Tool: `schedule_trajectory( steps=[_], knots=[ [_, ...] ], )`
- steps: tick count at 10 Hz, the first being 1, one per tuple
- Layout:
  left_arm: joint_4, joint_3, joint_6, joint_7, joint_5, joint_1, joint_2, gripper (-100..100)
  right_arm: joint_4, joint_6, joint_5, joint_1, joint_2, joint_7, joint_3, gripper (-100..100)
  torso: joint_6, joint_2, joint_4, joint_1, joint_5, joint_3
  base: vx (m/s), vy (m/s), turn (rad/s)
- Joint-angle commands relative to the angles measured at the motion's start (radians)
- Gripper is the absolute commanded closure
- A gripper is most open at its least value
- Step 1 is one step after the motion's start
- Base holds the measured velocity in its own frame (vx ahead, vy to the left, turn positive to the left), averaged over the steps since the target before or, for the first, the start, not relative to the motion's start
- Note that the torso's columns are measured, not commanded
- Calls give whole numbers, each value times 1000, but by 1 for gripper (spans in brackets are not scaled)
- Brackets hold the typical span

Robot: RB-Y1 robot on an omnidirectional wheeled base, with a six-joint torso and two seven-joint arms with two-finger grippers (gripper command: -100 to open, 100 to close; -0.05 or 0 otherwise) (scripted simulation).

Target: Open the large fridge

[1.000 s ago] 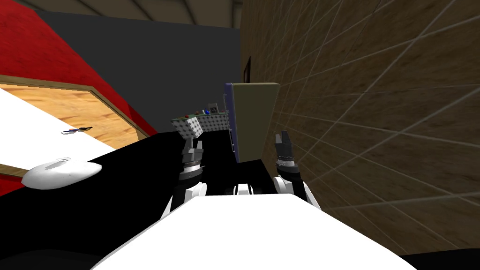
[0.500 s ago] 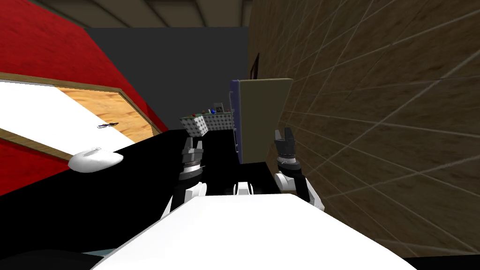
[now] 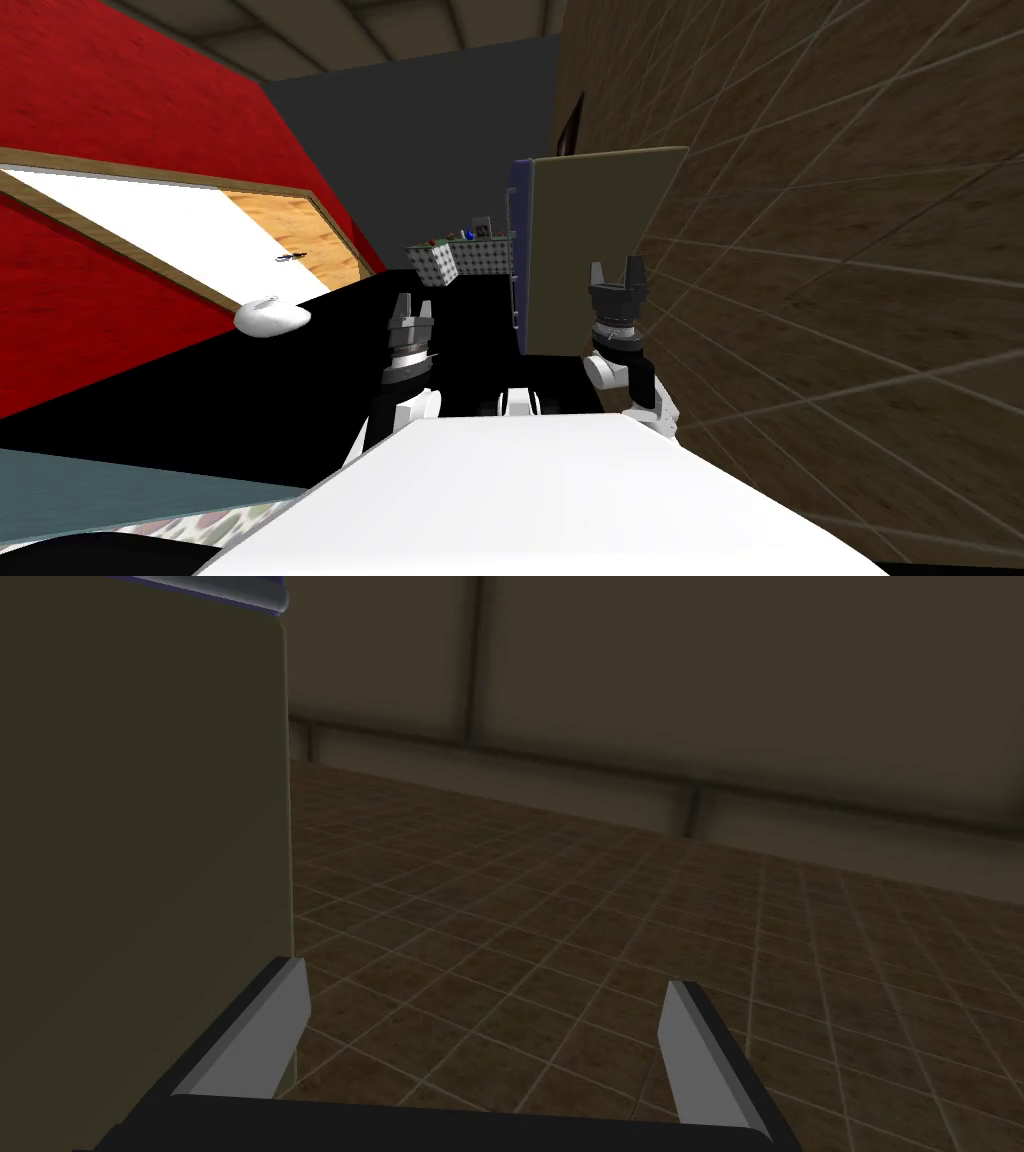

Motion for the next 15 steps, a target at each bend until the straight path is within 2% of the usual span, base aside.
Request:
schedule_trajectory(
  steps=[1, 2, 3, 4, 5, 6, 7, 8, 9, 10, 11, 12, 15],
  knots=[
    [0, 0, 0, 0, 0, 0, 0, 0, 3, -28, -57, -50, -17, -11, -2, -100, -1, -4, -1, 0, 0, -2, 102, -16, 138],
    [0, 0, 0, 0, 0, 0, 0, 0, 10, -54, -97, -94, -30, -22, -4, -100, 0, -4, -1, 0, 0, -3, 129, -11, 264],
    [0, 0, 0, 0, 0, 0, 0, 0, 10, -54, -108, -98, -30, -22, -4, -100, -1, -6, -2, 1, 0, -4, 105, -19, 160],
    [0, 0, 0, 0, 0, 0, 0, 0, 18, -81, -147, -143, -42, -33, -7, -100, 0, -4, -1, 1, 0, -3, 108, -2, 310],
    [0, 0, 0, 0, 0, 0, 0, 0, 18, -81, -162, -150, -42, -33, -7, -100, -1, -4, -1, 2, 1, -2, 101, -12, 162],
    [0, 0, 0, 0, 0, 0, 0, 0, 26, -109, -199, -192, -53, -44, -10, -100, 0, -3, -1, 1, 0, -2, 115, -36, 312],
    [0, 0, 0, 0, 0, 0, 0, 0, 26, -109, -218, -204, -53, -44, -10, -100, -1, -4, -1, 0, 0, -2, 99, -38, 176],
    [0, 0, 0, 0, 0, 0, 0, 0, 35, -137, -253, -241, -62, -56, -13, -100, 0, -3, -1, 0, 0, -2, 136, -26, 351],
    [0, 0, 0, 0, 0, 0, 0, 0, 35, -137, -277, -259, -62, -56, -13, -100, -1, -5, -1, 1, 0, -3, 110, -43, 143],
    [0, 0, 0, 0, 0, 0, 0, 0, 44, -166, -313, -297, -70, -68, -17, -100, 0, -4, -1, 1, 0, -3, 112, -53, 204],
    [0, 0, 0, 0, 0, 0, 0, 0, 44, -166, -336, -316, -70, -68, -17, -100, -1, -4, -1, 0, 0, -2, 98, -45, 228],
    [0, 0, 0, 0, 0, 0, 0, 0, 53, -194, -368, -352, -77, -81, -21, -100, -1, -3, -1, 1, 0, -2, 104, -58, 379],
    [0, 0, 0, 0, 0, 0, 0, 0, 63, -222, -458, -431, -83, -94, -25, -100, -1, -4, -1, 1, 0, -3, 96, -52, 204]
  ],
)
